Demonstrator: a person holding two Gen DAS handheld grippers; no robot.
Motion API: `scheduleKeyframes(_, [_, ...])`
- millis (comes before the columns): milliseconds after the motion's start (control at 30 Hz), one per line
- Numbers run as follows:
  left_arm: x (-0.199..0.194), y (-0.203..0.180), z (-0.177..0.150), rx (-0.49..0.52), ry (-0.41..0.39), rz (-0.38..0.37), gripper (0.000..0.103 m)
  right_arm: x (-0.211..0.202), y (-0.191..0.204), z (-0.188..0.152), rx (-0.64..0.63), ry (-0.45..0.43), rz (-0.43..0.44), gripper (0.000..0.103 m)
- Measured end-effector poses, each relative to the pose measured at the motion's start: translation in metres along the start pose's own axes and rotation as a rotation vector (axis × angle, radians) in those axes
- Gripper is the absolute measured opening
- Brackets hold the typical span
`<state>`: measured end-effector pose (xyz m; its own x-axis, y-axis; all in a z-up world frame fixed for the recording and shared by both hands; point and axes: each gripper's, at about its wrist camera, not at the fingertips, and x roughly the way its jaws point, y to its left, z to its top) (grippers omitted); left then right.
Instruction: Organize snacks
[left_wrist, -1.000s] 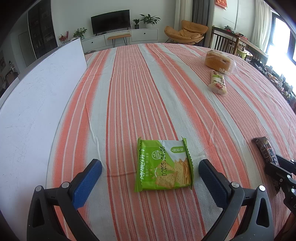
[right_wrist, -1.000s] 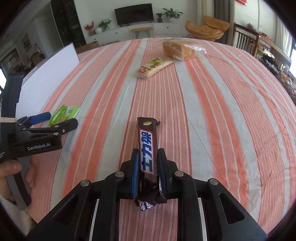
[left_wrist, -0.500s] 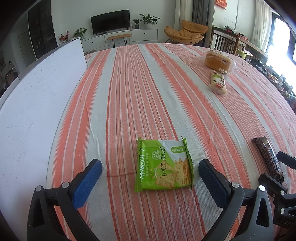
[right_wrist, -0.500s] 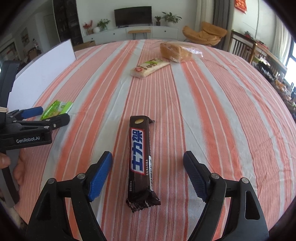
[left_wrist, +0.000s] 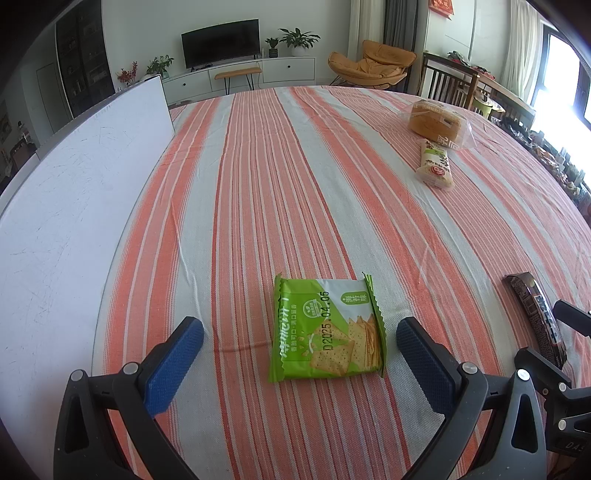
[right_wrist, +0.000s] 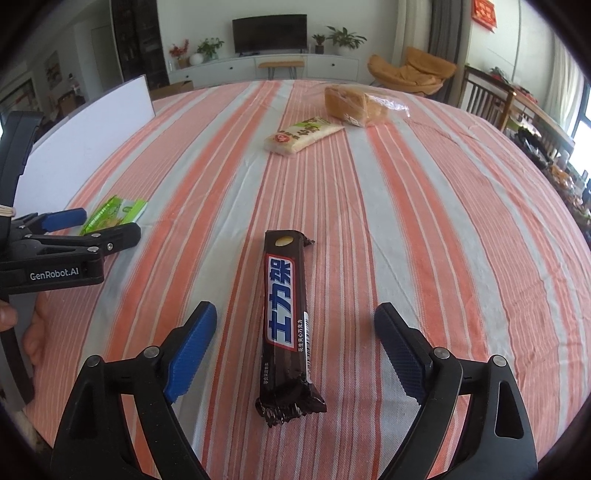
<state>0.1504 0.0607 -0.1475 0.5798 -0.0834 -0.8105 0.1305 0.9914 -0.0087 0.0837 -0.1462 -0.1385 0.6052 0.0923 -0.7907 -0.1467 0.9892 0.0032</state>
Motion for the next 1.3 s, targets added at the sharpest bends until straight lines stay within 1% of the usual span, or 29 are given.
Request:
scheduleKeyframes(400, [0.000,0.000,0.000,0.000,0.000,0.000,0.103,0.000,0.000,-0.001,0.000,0.001,0.001,0.090])
scheduleKeyframes(500, [0.000,0.000,0.000,0.000,0.000,0.000,0.103,0.001,0.000,0.000,-0.006,0.013,0.010,0.090])
scheduleKeyframes(567, [0.000,0.000,0.000,0.003,0.001,-0.003,0.103,0.001,-0.003,0.002,-0.001,0.034,0.037,0.091])
scheduleKeyframes(633, [0.000,0.001,0.002,0.030,0.034,-0.023,0.103,-0.001,-0.011,0.005,0.029,0.069,0.087,0.091])
scheduleKeyframes(700, [-0.002,0.005,0.002,0.051,0.076,-0.035,0.103,-0.005,-0.026,0.008,0.108,0.120,0.178,0.091])
scheduleKeyframes(767, [-0.005,0.011,-0.001,0.040,0.097,-0.033,0.103,-0.007,-0.043,0.009,0.203,0.163,0.266,0.091])
scheduleKeyframes(800, [-0.005,0.013,-0.002,0.036,0.104,-0.034,0.103,-0.007,-0.047,0.011,0.221,0.184,0.280,0.089])
scheduleKeyframes(867, [-0.004,0.013,0.001,0.028,0.123,-0.034,0.102,-0.005,-0.043,0.017,0.180,0.218,0.238,0.089])
scheduleKeyframes(933, [-0.003,0.008,0.003,0.027,0.139,-0.014,0.097,-0.002,-0.024,0.028,0.075,0.229,0.177,0.088])
scheduleKeyframes(967, [-0.005,0.005,0.004,0.030,0.138,-0.019,0.090,-0.001,-0.013,0.032,0.031,0.233,0.156,0.088])
scheduleKeyframes(1000, [-0.007,0.002,0.004,0.038,0.136,-0.022,0.079,0.001,-0.004,0.037,-0.003,0.235,0.145,0.086])
scheduleKeyframes(1033, [-0.010,-0.002,0.004,0.049,0.130,-0.029,0.072,0.003,0.005,0.041,-0.031,0.241,0.132,0.076])
scheduleKeyframes(1067, [-0.013,-0.004,0.004,0.056,0.119,-0.036,0.049,0.007,0.011,0.042,-0.045,0.259,0.119,0.063])
scheduleKeyframes(1100, [-0.016,-0.005,0.003,0.063,0.116,-0.028,0.049,0.010,0.014,0.042,-0.046,0.282,0.099,0.035])
scheduleKeyframes(1133, [-0.017,-0.004,0.001,0.055,0.118,-0.034,0.049,0.012,0.013,0.041,-0.032,0.292,0.110,0.023])
scheduleKeyframes(1200, [-0.026,0.003,-0.003,0.005,0.106,-0.080,0.049,0.008,0.009,0.037,-0.001,0.294,0.128,0.019])
scheduleKeyframes(1233, [-0.033,0.008,-0.006,-0.024,0.099,-0.114,0.049,0.004,0.006,0.036,0.012,0.286,0.136,0.018])
scheduleKeyframes(1300, [-0.052,0.016,-0.010,-0.084,0.073,-0.186,0.049,-0.008,0.001,0.035,0.050,0.261,0.182,0.018])
